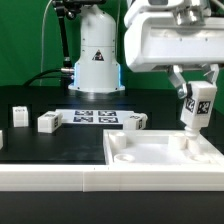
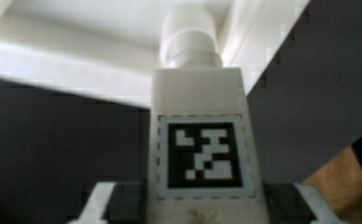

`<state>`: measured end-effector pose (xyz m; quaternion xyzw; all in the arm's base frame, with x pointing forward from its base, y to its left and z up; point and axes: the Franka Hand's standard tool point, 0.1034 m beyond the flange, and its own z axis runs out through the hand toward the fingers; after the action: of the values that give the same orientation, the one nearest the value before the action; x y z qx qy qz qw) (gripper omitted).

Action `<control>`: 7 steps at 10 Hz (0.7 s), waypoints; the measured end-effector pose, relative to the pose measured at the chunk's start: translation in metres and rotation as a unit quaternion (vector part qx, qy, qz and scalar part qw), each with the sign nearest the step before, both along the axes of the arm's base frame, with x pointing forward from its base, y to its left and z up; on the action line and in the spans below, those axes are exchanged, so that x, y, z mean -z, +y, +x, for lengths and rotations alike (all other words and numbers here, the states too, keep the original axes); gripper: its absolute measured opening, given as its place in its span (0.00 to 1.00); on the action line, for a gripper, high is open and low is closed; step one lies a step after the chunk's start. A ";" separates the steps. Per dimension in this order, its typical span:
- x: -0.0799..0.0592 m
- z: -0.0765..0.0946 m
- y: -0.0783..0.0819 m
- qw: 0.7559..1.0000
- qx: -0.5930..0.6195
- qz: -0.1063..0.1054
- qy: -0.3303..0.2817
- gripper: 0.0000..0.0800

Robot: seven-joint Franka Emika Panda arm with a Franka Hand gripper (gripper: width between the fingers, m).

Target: Assemble one leg

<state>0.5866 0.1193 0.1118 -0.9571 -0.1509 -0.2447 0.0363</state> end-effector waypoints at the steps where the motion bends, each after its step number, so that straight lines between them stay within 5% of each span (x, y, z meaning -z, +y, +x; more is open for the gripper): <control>1: 0.002 0.000 -0.001 1.000 0.001 0.000 0.003 0.36; 7: 0.018 0.015 0.004 1.000 0.002 0.005 0.007 0.36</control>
Offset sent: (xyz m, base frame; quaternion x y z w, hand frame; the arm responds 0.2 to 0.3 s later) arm 0.0189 0.0102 -0.0111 0.0112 0.0150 0.0022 0.9998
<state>0.6014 0.1228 0.0938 -0.9589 -0.1478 -0.2385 0.0413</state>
